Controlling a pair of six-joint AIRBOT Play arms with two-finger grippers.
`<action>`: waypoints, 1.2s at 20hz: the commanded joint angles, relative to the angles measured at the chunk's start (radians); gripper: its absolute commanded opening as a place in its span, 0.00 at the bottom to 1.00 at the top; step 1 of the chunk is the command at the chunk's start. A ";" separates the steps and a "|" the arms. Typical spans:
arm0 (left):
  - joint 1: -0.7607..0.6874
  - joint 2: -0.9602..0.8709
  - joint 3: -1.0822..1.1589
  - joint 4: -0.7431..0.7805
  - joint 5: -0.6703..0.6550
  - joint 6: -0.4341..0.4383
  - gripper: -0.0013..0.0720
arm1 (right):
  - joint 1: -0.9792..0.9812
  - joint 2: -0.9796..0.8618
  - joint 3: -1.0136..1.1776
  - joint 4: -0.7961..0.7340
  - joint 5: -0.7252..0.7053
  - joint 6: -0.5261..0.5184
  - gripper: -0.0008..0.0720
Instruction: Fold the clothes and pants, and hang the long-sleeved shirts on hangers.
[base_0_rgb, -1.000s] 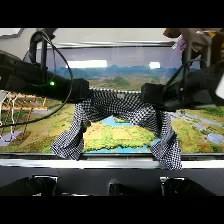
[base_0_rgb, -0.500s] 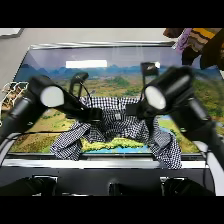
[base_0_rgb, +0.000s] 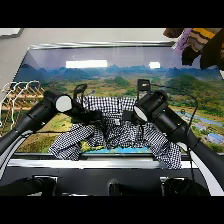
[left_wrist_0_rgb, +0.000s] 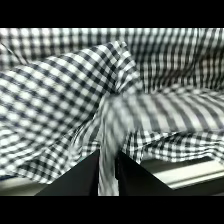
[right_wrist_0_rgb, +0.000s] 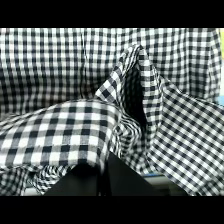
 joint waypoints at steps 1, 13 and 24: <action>0.076 0.035 -0.003 -0.009 0.003 0.024 0.22 | 0.001 -0.006 -0.010 -0.001 -0.040 0.029 0.07; 0.607 0.258 -0.003 0.129 -0.109 0.456 0.74 | 0.001 0.004 -0.009 0.032 0.034 -0.084 0.07; 1.135 0.196 -0.004 0.208 0.006 0.811 0.97 | 0.001 0.004 -0.009 0.030 -0.015 -0.110 0.07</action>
